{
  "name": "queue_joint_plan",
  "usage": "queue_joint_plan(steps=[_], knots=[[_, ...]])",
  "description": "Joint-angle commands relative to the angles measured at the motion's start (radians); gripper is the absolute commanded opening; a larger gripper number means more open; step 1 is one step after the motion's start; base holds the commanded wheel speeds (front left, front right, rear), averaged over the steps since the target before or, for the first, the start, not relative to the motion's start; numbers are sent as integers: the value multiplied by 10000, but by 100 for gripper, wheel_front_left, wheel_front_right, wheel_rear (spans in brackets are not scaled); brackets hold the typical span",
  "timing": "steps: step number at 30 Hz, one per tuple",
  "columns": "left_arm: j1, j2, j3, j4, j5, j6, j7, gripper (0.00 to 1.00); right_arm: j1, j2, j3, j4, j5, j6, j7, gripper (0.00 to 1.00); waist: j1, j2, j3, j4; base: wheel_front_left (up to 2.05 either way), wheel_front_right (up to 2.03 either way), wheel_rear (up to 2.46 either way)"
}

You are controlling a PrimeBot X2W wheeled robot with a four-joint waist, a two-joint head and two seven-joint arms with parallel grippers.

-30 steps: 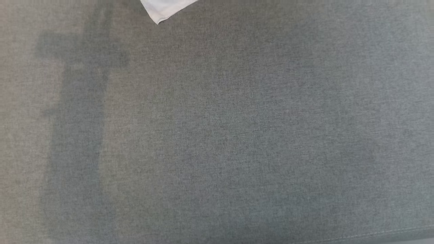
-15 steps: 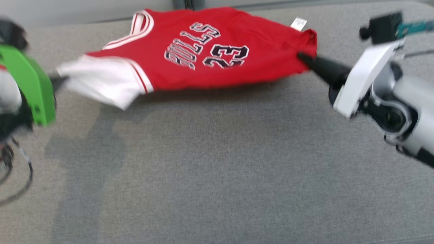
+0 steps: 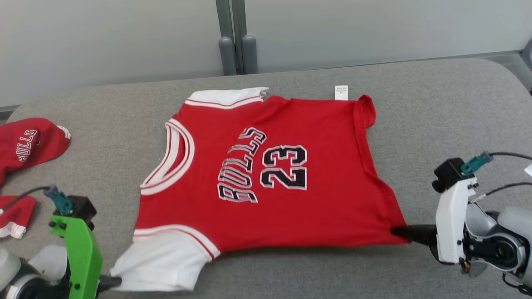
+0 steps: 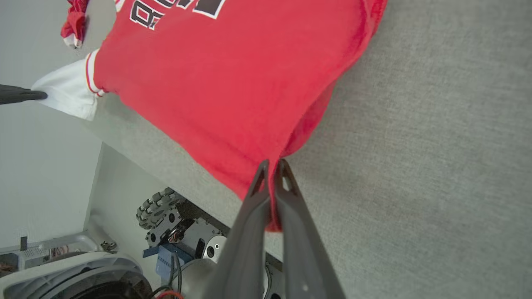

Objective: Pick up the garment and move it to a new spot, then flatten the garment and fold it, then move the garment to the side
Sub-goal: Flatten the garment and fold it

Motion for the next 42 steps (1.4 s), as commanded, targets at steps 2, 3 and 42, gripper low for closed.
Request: queue_joint_plan(steps=[2,3,42], knots=[[641,381,-157,-638,-257,303,170,0,569,-315,27,-70,96,1,536,0,1,0,-81,-91,0,0,0],[808,487,-196,-870,-346,393,215,0,736,-421,29,-101,162,1,737,0,1,0,-74,-101,0,0,0],[-2877,-2019,318,1794,26,844,1156,0,-1642,1241,-519,3052,1229,1,3059,0,1,0,1816,-445,0,0,0]])
